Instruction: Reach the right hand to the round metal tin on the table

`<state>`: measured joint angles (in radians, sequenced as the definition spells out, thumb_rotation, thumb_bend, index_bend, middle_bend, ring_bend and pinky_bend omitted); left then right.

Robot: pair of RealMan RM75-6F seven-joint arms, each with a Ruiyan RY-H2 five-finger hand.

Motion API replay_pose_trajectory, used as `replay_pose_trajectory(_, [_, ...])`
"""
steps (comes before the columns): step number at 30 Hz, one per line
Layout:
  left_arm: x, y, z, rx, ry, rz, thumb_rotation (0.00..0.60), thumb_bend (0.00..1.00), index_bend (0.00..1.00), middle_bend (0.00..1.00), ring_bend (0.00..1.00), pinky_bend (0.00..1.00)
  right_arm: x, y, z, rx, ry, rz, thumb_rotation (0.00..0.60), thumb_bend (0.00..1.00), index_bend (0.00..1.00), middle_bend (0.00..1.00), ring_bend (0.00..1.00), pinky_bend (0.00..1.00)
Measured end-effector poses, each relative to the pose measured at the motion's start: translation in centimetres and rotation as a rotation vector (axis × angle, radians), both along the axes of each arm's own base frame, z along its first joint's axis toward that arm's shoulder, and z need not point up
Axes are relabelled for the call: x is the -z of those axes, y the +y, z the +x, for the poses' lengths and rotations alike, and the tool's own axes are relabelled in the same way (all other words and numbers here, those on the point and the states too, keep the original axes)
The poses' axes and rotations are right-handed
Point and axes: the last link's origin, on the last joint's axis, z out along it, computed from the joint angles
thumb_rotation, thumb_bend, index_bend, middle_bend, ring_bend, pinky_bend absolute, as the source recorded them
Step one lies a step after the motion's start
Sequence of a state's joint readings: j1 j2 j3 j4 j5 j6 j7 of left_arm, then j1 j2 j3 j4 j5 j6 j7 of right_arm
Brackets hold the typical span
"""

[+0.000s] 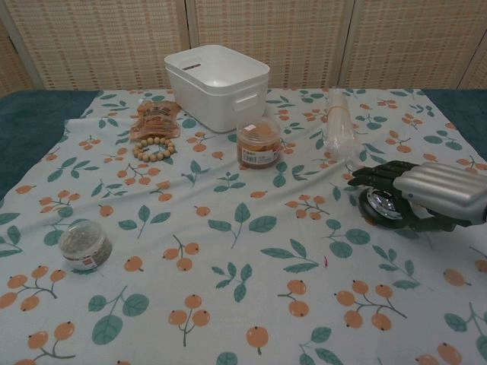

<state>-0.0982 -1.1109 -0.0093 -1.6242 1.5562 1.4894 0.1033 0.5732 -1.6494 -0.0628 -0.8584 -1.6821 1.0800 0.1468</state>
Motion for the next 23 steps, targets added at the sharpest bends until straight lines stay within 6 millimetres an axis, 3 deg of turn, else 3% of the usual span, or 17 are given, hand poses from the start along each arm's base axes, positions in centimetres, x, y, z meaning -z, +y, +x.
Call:
replay_pose_trajectory(5, [0.1, 0.0, 0.1, 0.004, 0.001, -0.003, 0.600, 0.42, 0.20, 0.18, 0.24, 0.47, -2.4, 0.8, 0.6, -0.046, -0.060, -0.049, 0.600, 1.00, 0.00, 0.00, 0.00, 0.00])
replay_pose_trajectory(10, [0.1, -0.1, 0.2, 0.008, 0.004, -0.004, 0.600, 0.42, 0.20, 0.18, 0.24, 0.47, -6.4, 2.8, 0.0, -0.084, -0.090, -0.127, 0.600, 1.00, 0.00, 0.00, 0.00, 0.00])
replay_pose_trajectory(18, [0.2, -0.1, 0.2, 0.007, 0.005, -0.008, 0.600, 0.42, 0.20, 0.18, 0.24, 0.47, -12.8, 9.0, -3.2, -0.035, -0.065, -0.264, 0.600, 1.00, 0.00, 0.00, 0.00, 0.00])
replay_pose_trajectory(23, [0.1, -0.1, 0.2, 0.009, 0.007, -0.003, 0.600, 0.42, 0.20, 0.18, 0.24, 0.47, -13.7, 10.7, -3.8, 0.031, -0.013, -0.321, 0.600, 1.00, 0.00, 0.00, 0.00, 0.00])
